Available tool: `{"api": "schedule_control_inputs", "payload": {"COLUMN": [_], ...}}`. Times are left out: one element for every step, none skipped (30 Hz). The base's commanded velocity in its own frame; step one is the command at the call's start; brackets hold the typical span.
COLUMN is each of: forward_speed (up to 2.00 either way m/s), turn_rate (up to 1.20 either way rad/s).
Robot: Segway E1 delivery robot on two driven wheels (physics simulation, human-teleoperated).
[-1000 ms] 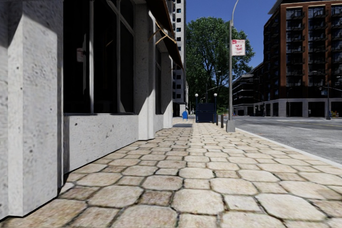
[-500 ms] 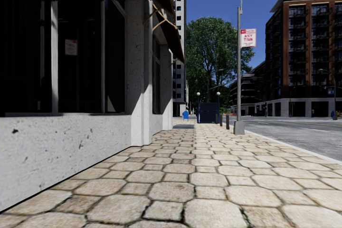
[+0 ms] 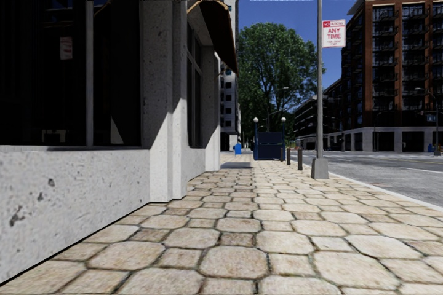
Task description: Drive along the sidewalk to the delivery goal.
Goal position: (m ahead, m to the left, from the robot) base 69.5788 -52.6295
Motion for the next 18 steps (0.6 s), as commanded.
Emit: {"api": "schedule_control_inputs", "payload": {"forward_speed": [2.0, 2.0, 2.0, 2.0, 2.0, 2.0, 2.0, 2.0, 2.0, 2.0, 2.0, 2.0, 2.0, 2.0, 2.0, 2.0, 2.0, 2.0], "turn_rate": [-0.21, -0.21, -0.21, -0.21, -0.21, -0.21, -0.21, -0.21, -0.21, -0.21, -0.21, -0.22, -0.22, -0.22, -0.22, -0.24, -0.26, -0.26]}}
